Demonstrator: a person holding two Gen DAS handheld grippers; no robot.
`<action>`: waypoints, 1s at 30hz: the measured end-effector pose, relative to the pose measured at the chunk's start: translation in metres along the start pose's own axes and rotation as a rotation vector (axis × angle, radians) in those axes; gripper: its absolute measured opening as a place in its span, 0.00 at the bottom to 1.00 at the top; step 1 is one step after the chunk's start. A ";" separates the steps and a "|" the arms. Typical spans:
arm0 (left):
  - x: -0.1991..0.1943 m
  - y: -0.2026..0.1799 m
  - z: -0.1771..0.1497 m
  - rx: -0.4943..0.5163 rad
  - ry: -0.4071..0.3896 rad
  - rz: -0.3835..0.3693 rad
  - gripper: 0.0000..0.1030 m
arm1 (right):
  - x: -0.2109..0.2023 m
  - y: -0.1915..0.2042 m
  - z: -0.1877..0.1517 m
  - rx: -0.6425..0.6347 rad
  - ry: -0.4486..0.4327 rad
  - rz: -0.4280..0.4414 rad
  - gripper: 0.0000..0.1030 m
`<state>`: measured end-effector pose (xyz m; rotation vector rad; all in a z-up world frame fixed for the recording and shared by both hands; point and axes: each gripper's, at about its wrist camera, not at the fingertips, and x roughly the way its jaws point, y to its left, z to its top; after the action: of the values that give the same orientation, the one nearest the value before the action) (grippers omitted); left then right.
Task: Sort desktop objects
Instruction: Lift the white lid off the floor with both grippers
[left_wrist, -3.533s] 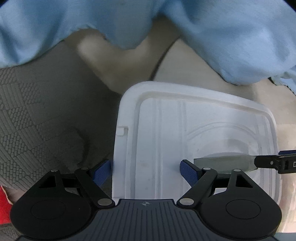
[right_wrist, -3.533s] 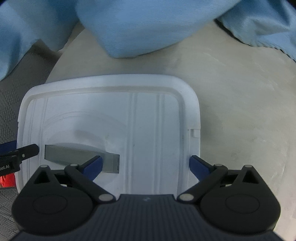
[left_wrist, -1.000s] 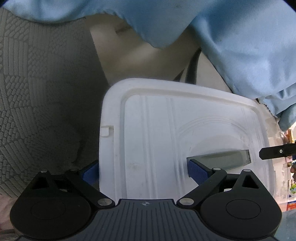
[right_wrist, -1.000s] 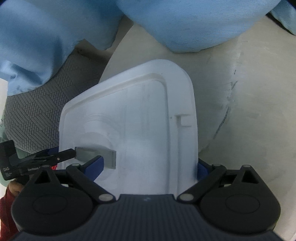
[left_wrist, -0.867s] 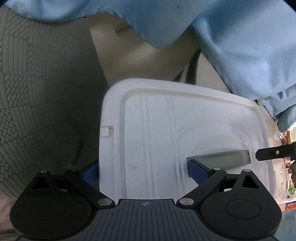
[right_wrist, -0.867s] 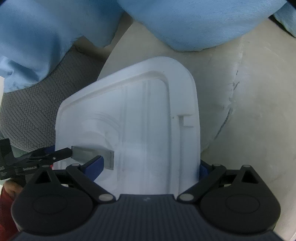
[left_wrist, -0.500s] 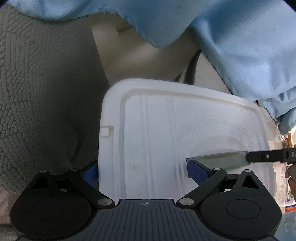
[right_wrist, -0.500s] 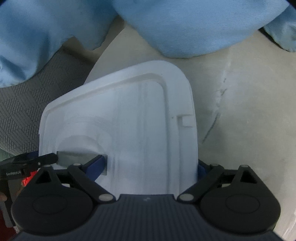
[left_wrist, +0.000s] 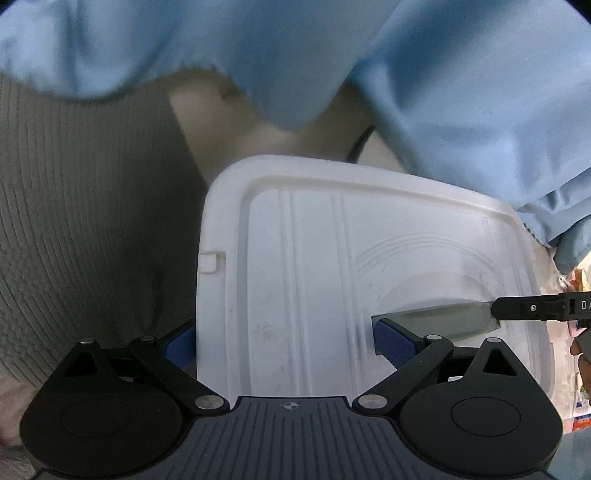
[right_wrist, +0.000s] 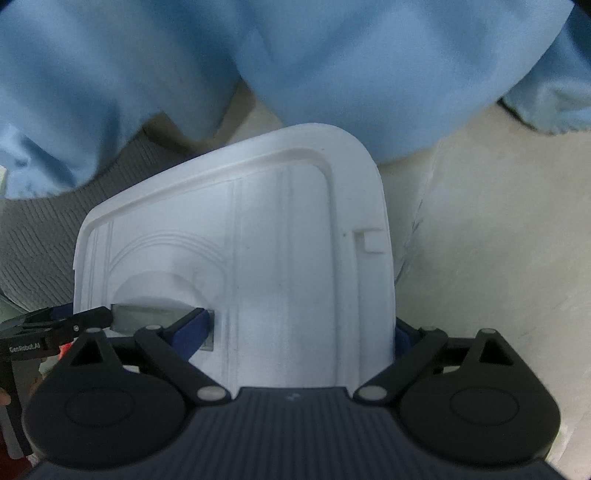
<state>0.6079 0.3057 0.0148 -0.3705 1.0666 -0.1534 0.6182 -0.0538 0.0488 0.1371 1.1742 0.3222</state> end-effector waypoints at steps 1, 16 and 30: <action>-0.005 -0.003 0.003 0.004 -0.006 0.004 0.96 | -0.006 0.000 0.000 0.003 -0.007 0.005 0.93; -0.083 -0.067 0.030 0.055 -0.089 0.045 0.96 | -0.103 -0.009 -0.006 0.023 -0.112 0.048 0.93; -0.168 -0.139 0.035 0.144 -0.171 0.063 0.96 | -0.186 -0.006 -0.033 0.078 -0.230 0.076 0.93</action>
<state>0.5654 0.2347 0.2200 -0.2156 0.8911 -0.1392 0.5247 -0.1206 0.1990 0.2800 0.9553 0.3189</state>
